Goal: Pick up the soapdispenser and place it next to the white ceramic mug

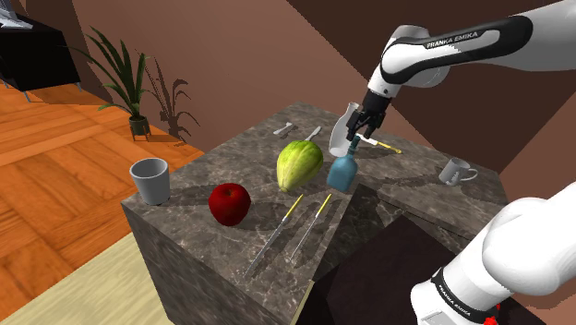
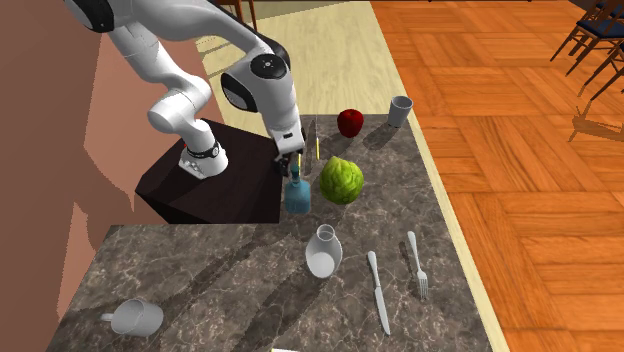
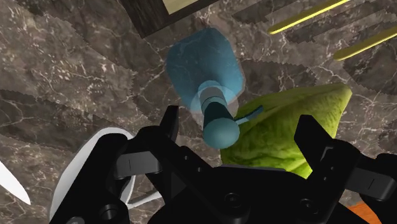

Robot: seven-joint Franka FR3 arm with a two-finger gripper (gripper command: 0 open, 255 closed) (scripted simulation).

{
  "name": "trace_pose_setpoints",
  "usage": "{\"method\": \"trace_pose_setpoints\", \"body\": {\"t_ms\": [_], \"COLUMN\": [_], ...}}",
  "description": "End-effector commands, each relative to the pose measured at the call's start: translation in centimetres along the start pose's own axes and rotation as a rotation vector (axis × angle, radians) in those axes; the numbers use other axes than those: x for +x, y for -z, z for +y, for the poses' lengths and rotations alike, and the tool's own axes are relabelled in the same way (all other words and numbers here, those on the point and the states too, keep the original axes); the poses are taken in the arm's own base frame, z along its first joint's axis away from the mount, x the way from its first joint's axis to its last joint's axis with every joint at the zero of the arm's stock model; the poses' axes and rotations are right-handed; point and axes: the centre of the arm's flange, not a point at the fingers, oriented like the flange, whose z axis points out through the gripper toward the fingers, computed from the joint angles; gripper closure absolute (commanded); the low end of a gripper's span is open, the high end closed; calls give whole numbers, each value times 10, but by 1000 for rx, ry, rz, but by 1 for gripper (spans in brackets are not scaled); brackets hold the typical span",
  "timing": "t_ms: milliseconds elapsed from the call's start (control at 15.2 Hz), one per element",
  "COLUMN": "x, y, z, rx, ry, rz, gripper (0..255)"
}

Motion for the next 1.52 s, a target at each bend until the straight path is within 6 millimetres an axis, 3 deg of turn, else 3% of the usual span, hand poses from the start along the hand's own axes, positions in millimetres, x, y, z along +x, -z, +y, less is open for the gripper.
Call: {"method": "trace_pose_setpoints", "body": {"t_ms": [0, 198, 726, 792, 1452], "x": [0, 0, 0, 0, 1], "y": [-10, -29, -29, -29, -24], "z": [1, 1, 1, 1, 1], "rx": [0, 0, 0, 0, 0], "ry": [0, 0, 0, 0, 0], "rz": [0, 0, 0, 0, 0], "gripper": [0, 0, 0, 255, 255]}}
